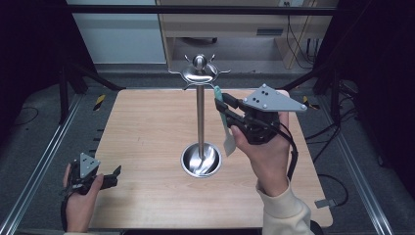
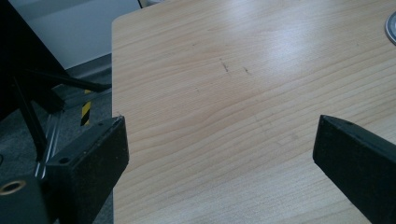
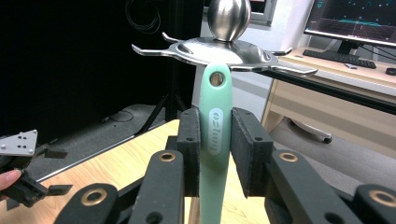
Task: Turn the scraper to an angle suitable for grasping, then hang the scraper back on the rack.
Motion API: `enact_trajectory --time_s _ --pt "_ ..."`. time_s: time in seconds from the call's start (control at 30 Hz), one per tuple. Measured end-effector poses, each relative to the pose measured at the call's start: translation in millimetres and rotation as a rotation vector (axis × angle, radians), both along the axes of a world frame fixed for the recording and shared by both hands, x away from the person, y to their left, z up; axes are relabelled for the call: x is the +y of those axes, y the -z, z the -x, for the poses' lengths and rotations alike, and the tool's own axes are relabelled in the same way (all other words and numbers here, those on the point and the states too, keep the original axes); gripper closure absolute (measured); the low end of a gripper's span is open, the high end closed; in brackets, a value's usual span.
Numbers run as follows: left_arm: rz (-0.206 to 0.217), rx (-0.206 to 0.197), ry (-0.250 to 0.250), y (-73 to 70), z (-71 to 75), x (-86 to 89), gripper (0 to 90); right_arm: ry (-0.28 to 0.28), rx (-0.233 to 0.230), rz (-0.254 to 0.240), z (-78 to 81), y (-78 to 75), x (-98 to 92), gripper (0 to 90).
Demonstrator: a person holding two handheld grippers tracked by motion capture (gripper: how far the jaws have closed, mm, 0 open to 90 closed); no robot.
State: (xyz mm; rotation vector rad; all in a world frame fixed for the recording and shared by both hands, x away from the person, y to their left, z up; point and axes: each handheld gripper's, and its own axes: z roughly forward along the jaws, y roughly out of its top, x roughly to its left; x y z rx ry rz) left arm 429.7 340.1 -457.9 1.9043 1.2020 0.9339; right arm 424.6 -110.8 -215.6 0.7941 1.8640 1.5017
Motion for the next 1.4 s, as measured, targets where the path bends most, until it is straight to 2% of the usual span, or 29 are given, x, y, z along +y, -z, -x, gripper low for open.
enact_trajectory --time_s 1.4 --pt "-0.009 0.019 0.012 1.8 -1.0 -1.9 3.2 -0.017 0.016 -0.043 -14.8 6.3 7.3 73.8"
